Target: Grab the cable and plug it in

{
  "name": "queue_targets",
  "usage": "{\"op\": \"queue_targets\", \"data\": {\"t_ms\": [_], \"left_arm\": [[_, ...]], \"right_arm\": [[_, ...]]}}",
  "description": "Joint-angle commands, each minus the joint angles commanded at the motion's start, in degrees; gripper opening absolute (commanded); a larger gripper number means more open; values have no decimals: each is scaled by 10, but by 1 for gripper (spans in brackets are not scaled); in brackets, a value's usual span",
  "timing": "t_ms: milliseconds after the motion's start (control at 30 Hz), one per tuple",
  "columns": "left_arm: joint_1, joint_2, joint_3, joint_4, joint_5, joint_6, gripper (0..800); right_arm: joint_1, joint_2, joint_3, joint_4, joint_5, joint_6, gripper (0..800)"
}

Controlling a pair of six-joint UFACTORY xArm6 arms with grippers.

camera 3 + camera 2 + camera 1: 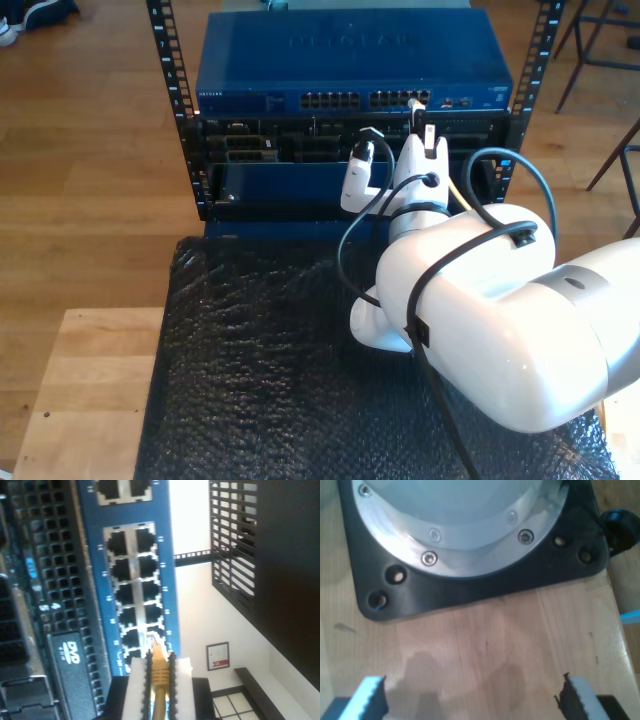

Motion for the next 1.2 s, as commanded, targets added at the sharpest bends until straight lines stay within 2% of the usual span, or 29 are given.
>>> {"op": "queue_targets", "data": {"t_ms": [1200], "left_arm": [[0, 0, 0, 0, 0, 0, 800]], "right_arm": [[-16, 2, -14, -4, 8, 0, 0]]}}
